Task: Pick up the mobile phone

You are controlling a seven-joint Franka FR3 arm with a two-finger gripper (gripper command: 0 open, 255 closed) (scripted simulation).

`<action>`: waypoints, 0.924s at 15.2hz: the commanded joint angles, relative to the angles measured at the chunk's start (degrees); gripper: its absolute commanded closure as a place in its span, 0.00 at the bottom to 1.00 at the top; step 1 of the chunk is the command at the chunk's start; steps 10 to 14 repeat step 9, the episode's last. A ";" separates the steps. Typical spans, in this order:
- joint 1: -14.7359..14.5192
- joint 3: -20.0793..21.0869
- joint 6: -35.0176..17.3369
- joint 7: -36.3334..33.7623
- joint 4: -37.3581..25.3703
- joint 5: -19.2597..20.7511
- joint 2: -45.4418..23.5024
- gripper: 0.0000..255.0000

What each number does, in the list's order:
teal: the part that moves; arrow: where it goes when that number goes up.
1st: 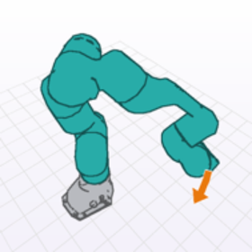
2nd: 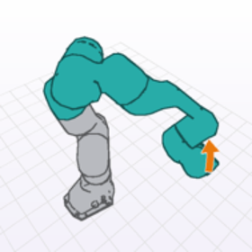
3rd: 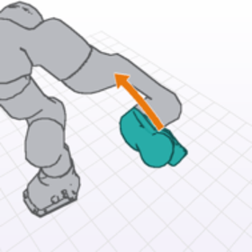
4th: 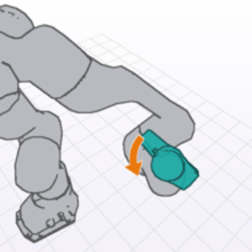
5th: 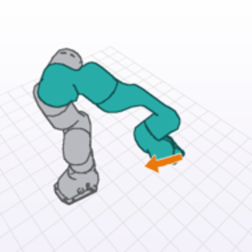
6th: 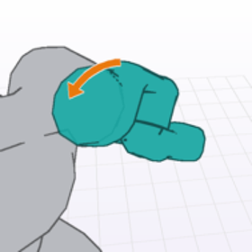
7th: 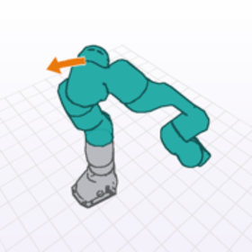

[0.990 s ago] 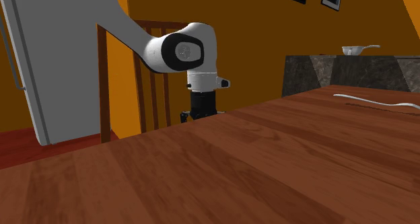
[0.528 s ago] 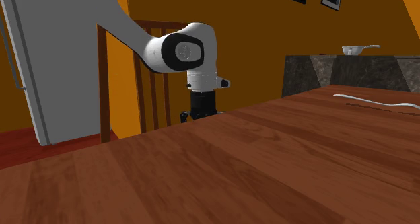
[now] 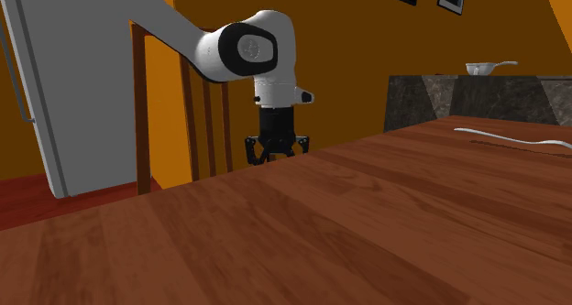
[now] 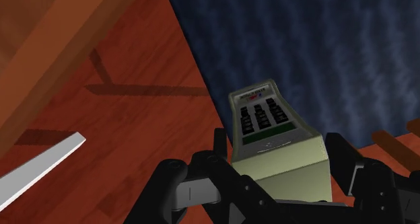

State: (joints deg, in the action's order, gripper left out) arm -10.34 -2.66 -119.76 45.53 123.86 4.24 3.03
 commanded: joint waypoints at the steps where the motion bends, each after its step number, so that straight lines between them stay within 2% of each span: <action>1: 0.03 -0.03 1.50 0.15 -0.80 -0.02 0.72 1.00; 7: -0.01 0.02 6.05 0.40 -3.93 -0.11 2.16 1.00; 14: -0.01 0.02 6.17 0.40 -4.01 -0.12 2.19 1.00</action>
